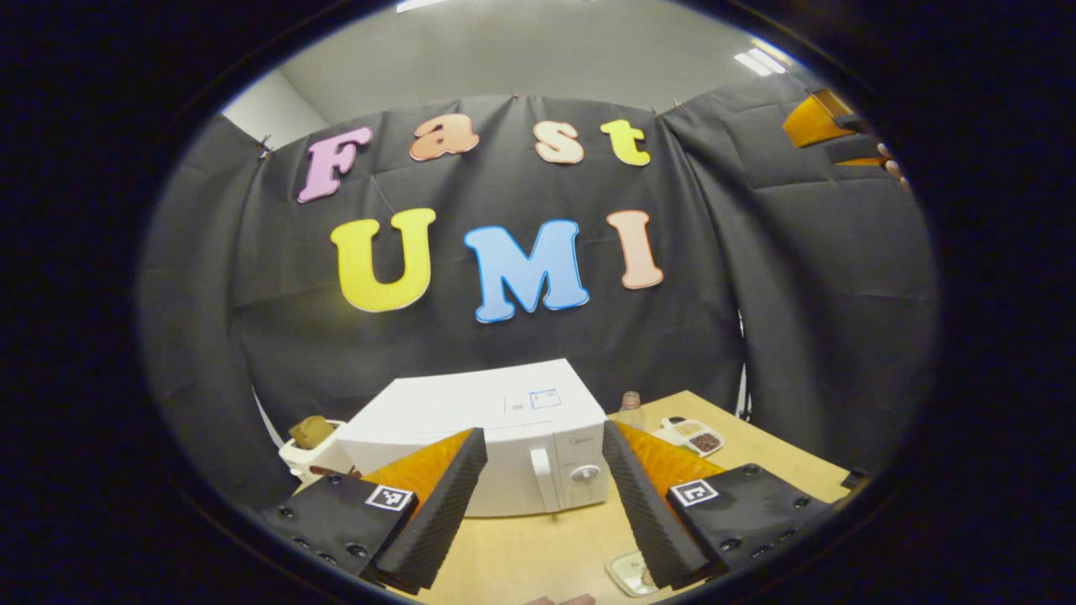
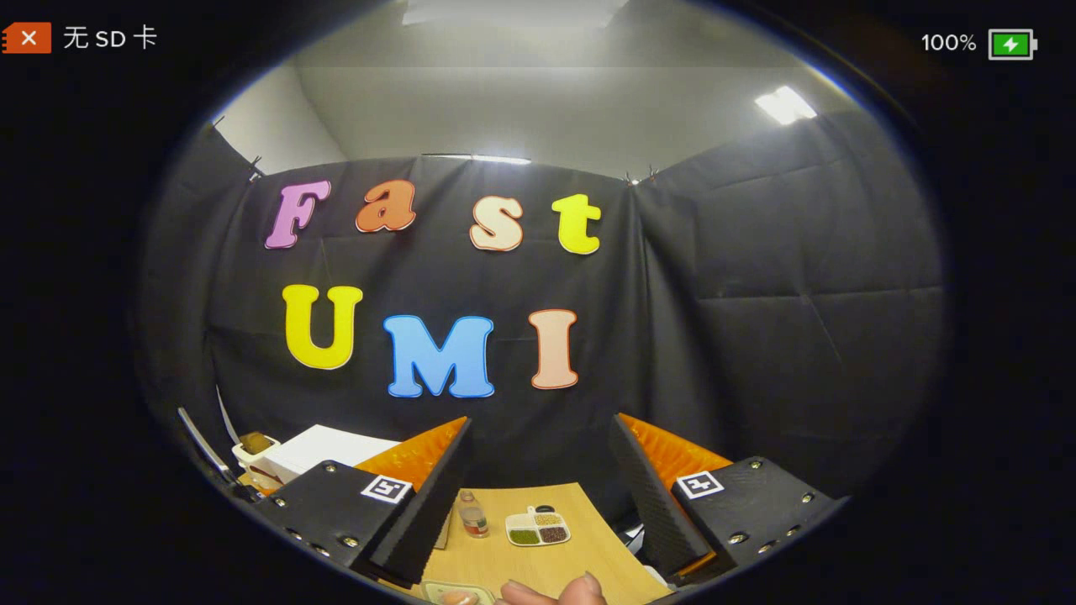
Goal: Open the microwave oven with the left hand, put the food in, and close the microwave oven.
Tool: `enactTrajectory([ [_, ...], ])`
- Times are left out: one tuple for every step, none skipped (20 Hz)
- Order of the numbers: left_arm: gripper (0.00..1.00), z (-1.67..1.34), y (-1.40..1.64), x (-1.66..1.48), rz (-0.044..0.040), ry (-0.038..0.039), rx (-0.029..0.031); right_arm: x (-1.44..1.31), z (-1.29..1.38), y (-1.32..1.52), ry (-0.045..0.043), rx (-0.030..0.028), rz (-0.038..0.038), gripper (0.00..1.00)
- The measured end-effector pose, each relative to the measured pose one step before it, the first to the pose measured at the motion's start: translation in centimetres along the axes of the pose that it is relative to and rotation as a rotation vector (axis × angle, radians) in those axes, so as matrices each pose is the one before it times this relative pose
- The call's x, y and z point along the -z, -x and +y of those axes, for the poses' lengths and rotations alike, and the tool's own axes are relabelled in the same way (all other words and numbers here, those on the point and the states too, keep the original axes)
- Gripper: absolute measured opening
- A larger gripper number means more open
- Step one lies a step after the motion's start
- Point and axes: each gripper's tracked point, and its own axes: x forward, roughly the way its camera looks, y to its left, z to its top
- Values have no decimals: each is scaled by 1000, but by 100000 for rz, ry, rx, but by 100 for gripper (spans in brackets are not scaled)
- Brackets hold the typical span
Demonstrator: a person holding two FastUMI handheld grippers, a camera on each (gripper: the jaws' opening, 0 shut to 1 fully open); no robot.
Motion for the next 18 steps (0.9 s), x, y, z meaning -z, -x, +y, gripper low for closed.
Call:
enactTrajectory([
  [98, 87, -978, 1407, 1953, 1046, 783, 20, 149, -221, 1580, 1148, 376, 98],
  [95, 105, -1206, 1140, 1587, 856, 650, -91, 59, -272, 1305, 1304, -77, 99],
  [94, 150, -1081, 1019, 1254, 553, 603, -112, 73, -227, 1016, 1469, -272, 99],
  [93, 100, -1129, 1174, 1539, -112, 297, 127, 83, -262, 787, 1201, 54, 99],
  [92, 154, -1157, 1017, 959, -517, 217, 162, 264, -226, 920, 638, 554, 98],
  [98, 61, -1156, 1002, 1355, -611, 96, 369, 354, -308, 1142, 352, 1129, 98],
  [98, 82, -1089, 1286, 1657, 98, 419, 298, 281, -225, 1354, 424, 1138, 98],
  [93, 57, -1163, 1381, 2045, 892, 479, 202, 116, -265, 1431, 951, 560, 98],
  [95, -31, -1016, 1227, 2139, 1235, 434, 13, 239, -176, 1637, 562, 521, 99],
  [95, 82, -923, 1155, 2338, 1305, 296, 189, 287, -184, 1614, 436, 321, 98],
  [95, 111, -717, 917, 2070, 1191, 133, -22, 229, -162, 1547, 570, 342, 98],
  [99, 16, -898, 770, 1664, 777, 122, 124, 145, -240, 1283, 457, 517, 98],
  [99, 208, -857, 675, 1136, 272, -78, 219, 273, -202, 1093, 199, 838, 98],
  [94, 126, -794, 531, 480, 397, 197, 289, 240, -185, 890, 205, 1176, 98],
  [94, 69, -823, 421, 412, 784, 240, 153, 168, -90, 549, 335, 914, 98],
  [94, -28, -882, 538, 525, 1227, 768, 156, 151, -58, 399, 21, 781, 98],
  [94, -211, -948, 449, 902, 1071, 1171, 10, 178, -55, 319, 195, 530, 98],
  [94, -137, -913, 338, 527, 550, 714, 179, 57, -104, 286, 360, 594, 98],
])
